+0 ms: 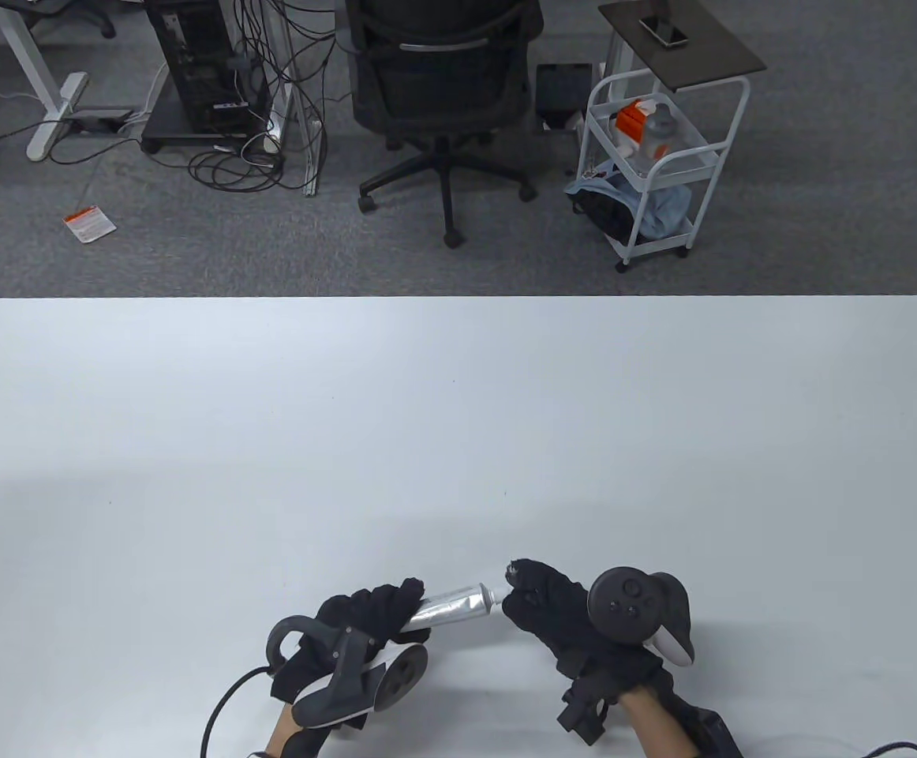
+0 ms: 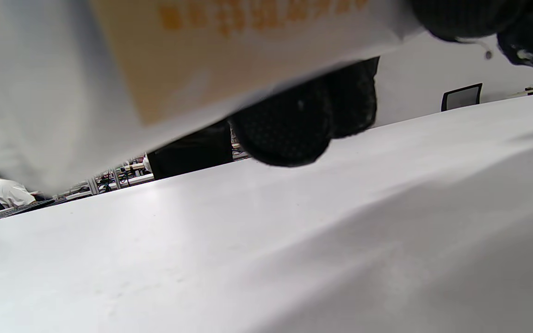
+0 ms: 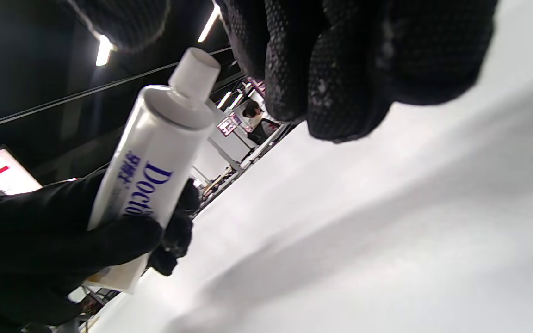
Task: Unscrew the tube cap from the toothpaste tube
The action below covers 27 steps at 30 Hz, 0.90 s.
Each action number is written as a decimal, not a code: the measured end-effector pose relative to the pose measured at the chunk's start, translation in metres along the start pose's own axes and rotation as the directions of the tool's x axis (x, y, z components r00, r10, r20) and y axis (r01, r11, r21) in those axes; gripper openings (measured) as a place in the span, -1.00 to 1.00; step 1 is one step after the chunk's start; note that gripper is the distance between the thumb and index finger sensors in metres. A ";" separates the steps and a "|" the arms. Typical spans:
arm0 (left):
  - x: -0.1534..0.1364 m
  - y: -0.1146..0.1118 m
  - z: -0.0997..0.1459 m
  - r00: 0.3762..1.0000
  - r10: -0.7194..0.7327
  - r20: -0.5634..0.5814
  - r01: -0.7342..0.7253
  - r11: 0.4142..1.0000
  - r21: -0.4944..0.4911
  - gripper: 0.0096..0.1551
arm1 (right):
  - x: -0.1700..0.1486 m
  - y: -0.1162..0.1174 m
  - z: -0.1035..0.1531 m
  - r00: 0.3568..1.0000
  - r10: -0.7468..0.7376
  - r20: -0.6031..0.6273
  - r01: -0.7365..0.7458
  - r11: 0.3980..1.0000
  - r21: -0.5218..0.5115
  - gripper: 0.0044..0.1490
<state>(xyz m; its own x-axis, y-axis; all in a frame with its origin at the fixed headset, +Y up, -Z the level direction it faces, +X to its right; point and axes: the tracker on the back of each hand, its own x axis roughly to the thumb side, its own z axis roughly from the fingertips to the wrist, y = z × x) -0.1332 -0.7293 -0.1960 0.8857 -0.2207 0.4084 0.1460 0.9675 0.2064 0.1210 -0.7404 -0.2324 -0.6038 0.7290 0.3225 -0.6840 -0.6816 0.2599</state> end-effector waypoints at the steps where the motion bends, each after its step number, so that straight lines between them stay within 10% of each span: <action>1: 0.000 0.001 0.000 1.000 0.001 0.002 -0.001 1.000 0.003 -0.10 | -0.001 0.000 0.000 1.000 -0.006 -0.009 0.006 1.000 -0.003 -0.19; 10: 0.004 0.003 0.001 1.000 -0.014 0.018 0.014 1.000 0.002 -0.10 | 0.008 0.003 -0.001 0.998 0.034 0.053 -0.035 0.999 0.006 -0.39; 19: 0.003 0.002 0.001 1.000 -0.010 0.015 0.010 1.000 0.007 -0.10 | 0.005 0.002 0.001 0.999 0.015 0.044 -0.014 1.000 -0.015 -0.08; 27: 0.005 0.002 0.001 1.000 -0.012 0.026 0.012 1.000 0.007 -0.10 | 0.003 0.004 0.000 1.000 0.011 0.007 -0.011 1.000 -0.016 -0.37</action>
<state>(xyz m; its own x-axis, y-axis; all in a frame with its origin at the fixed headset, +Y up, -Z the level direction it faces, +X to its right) -0.1292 -0.7281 -0.1930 0.8723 -0.2355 0.4284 0.1533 0.9639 0.2177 0.1160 -0.7408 -0.2306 -0.6084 0.7212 0.3312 -0.6841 -0.6881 0.2420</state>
